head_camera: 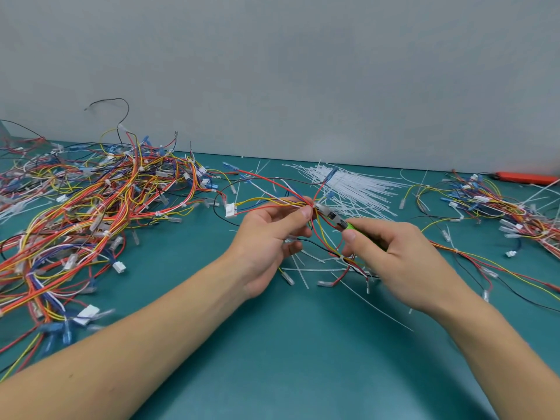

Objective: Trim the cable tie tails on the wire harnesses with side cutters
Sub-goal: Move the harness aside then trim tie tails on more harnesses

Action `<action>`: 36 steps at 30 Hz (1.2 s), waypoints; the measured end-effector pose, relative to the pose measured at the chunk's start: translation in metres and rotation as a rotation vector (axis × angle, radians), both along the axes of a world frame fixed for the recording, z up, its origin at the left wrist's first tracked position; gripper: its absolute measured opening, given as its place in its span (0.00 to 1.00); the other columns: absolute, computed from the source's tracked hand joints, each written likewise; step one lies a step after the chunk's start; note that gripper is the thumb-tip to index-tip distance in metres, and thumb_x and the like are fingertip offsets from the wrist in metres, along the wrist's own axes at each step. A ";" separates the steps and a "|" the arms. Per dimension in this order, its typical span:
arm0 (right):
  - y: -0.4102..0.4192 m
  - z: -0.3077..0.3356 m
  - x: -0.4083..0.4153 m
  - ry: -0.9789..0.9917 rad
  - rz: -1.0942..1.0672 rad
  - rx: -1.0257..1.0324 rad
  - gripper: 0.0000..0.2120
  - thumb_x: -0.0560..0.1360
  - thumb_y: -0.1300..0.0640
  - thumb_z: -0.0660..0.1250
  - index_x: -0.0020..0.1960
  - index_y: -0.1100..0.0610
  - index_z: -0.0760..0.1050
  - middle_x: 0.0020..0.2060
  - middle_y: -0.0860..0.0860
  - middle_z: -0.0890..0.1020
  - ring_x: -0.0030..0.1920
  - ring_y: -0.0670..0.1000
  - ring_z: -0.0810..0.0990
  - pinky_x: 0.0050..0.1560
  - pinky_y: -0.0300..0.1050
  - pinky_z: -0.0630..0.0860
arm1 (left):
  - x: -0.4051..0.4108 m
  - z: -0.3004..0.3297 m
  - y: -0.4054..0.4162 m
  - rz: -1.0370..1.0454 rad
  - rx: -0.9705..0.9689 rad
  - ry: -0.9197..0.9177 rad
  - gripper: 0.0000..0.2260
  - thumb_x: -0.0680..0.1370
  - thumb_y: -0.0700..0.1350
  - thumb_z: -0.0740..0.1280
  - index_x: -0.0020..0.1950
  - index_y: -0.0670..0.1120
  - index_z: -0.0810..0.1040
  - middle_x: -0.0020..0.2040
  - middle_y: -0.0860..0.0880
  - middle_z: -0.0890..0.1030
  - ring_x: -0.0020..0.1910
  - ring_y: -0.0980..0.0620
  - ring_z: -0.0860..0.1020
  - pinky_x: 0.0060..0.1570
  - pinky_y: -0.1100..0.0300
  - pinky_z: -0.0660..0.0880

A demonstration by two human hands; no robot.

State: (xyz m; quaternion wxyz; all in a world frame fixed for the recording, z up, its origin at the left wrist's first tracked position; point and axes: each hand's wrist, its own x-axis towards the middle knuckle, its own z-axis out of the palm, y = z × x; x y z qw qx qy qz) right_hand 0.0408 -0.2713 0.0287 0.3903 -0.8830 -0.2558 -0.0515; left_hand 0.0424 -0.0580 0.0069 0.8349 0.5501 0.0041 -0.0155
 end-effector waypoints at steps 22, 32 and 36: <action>-0.009 0.004 0.007 0.081 -0.211 0.427 0.16 0.78 0.69 0.69 0.53 0.48 0.80 0.43 0.49 0.86 0.46 0.58 0.83 0.54 0.61 0.80 | 0.005 0.007 0.015 -0.037 -0.157 0.122 0.04 0.73 0.44 0.70 0.44 0.46 0.84 0.42 0.48 0.84 0.41 0.52 0.81 0.44 0.56 0.74; 0.008 0.002 -0.005 0.151 -0.007 0.308 0.15 0.76 0.65 0.74 0.55 0.47 0.80 0.49 0.43 0.86 0.51 0.47 0.83 0.50 0.36 0.78 | 0.006 0.005 0.013 0.031 -0.099 0.169 0.03 0.79 0.45 0.71 0.49 0.48 0.84 0.42 0.51 0.84 0.33 0.56 0.79 0.29 0.65 0.72; 0.014 0.005 -0.010 0.155 0.083 0.275 0.15 0.72 0.59 0.78 0.55 0.47 0.80 0.50 0.44 0.86 0.52 0.46 0.83 0.52 0.37 0.78 | 0.004 0.007 0.009 0.062 -0.029 0.136 0.02 0.79 0.43 0.71 0.48 0.45 0.83 0.39 0.51 0.84 0.32 0.56 0.80 0.27 0.65 0.75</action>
